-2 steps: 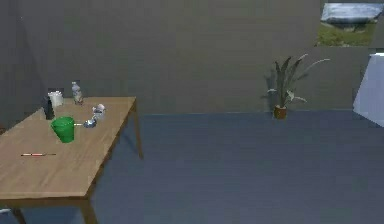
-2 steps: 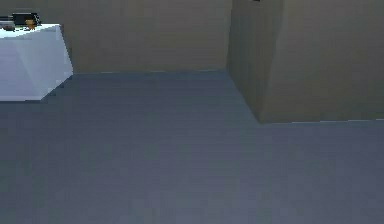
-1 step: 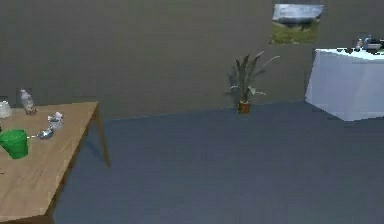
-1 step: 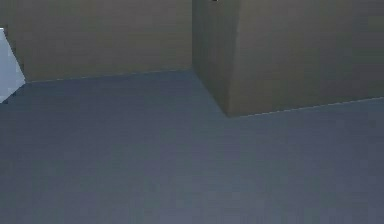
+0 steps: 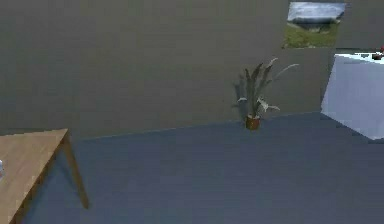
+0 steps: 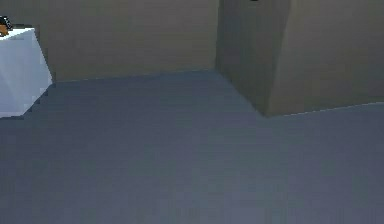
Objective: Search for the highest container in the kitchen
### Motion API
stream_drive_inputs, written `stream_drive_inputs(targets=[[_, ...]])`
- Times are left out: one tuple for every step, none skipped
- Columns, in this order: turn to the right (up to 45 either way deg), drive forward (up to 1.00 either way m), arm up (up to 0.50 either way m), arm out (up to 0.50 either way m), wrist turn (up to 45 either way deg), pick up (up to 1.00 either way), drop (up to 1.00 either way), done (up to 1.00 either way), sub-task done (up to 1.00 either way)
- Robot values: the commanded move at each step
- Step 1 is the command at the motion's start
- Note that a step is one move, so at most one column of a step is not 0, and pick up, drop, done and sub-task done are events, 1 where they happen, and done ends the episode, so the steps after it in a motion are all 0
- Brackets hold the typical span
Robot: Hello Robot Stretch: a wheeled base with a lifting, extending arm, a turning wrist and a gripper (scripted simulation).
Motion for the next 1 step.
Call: stream_drive_inputs(targets=[[-12.0, 0.00, 0.00, 0.00, 0.0, 0.00, 0.00, 0.00, 0.00]])
